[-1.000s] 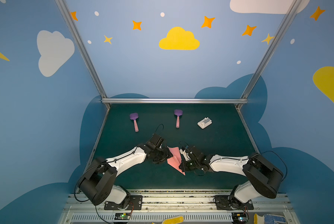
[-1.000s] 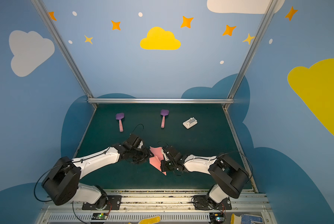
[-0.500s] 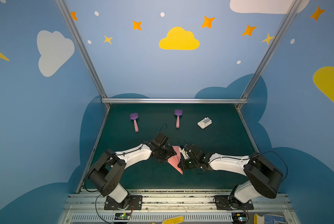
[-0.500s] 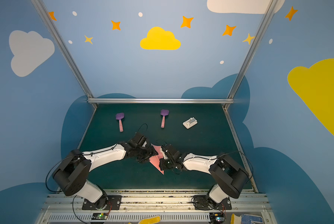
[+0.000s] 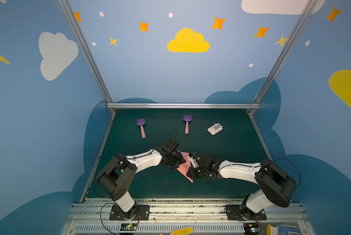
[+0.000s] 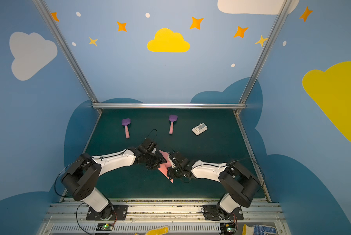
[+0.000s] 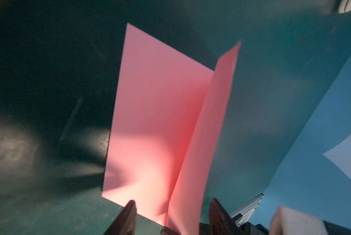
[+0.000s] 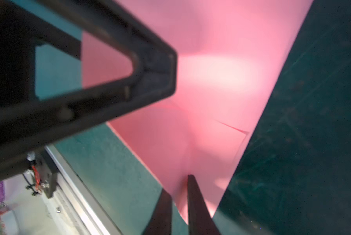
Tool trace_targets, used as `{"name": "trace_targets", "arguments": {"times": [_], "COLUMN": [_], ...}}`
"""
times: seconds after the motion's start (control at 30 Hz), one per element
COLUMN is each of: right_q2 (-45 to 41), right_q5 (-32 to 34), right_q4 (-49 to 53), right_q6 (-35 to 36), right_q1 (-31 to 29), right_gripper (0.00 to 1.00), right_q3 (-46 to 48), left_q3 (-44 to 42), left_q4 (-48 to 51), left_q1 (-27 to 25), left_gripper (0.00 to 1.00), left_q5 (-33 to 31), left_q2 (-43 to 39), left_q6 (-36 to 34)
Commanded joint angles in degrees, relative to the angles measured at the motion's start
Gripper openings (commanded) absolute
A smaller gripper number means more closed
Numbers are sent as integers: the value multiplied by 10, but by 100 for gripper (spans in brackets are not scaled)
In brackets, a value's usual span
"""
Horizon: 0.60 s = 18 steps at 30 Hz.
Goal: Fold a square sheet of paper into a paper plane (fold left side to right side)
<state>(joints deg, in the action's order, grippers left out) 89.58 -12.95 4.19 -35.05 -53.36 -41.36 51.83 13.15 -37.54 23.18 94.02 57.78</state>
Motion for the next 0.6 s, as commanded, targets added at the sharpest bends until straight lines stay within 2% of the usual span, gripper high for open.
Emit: {"name": "trace_targets", "arguments": {"times": [0.0, 0.13, 0.27, 0.43, 0.57], "right_q2": [3, -2, -2, -1, -3], "right_q5": [8, 22, 42, 84, 144], "right_q4": [17, 30, 52, 80, 107], "right_q6": [8, 19, 32, 45, 51], "right_q1": [-4, -10, -20, -39, -66], "right_gripper": [24, 26, 29, 33, 38], "right_q3": [-18, -27, -40, -53, -63], "left_q3": [10, 7, 7, 2, -12], "left_q4": [0, -2, -2, -6, -21], "left_q1": [-1, -2, -2, -2, -2], "left_gripper": [44, 27, 16, 8, 4], "left_q5": [3, 8, 11, 14, 18], "left_q2": [4, 4, 0, -4, -10], "left_q6": [-2, -2, -1, 13, 40]}}
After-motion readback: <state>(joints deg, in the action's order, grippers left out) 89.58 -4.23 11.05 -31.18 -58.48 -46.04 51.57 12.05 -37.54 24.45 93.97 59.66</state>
